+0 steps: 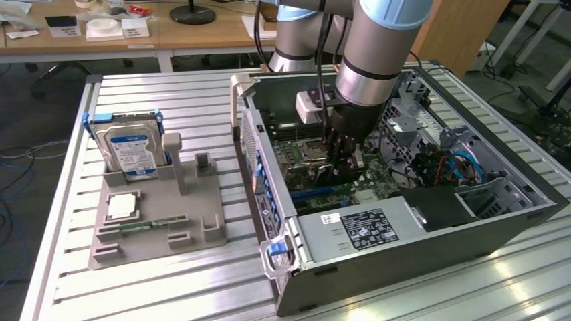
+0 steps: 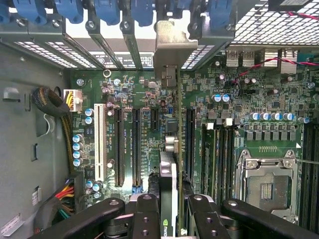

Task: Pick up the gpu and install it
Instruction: 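Insert the gpu into the slot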

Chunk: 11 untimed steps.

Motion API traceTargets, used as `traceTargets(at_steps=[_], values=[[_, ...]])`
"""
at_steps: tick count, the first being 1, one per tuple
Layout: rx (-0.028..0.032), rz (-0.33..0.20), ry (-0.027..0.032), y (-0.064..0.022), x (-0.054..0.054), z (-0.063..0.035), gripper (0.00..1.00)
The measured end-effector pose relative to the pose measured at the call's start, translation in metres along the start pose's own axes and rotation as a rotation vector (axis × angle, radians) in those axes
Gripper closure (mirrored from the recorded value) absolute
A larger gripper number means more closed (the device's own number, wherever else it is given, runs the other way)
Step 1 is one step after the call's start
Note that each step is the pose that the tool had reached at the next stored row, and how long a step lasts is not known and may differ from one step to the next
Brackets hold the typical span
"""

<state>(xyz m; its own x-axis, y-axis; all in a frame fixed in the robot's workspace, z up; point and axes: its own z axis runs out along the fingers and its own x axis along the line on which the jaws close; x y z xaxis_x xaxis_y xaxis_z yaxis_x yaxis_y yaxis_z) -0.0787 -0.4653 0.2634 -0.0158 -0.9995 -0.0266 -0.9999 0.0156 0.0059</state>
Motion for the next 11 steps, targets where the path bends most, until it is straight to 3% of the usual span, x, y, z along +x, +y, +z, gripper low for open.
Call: traceTargets(at_steps=[11], values=[[0.0002,0.004,-0.0001,0.0021,0.0000,0.0003,0.73]])
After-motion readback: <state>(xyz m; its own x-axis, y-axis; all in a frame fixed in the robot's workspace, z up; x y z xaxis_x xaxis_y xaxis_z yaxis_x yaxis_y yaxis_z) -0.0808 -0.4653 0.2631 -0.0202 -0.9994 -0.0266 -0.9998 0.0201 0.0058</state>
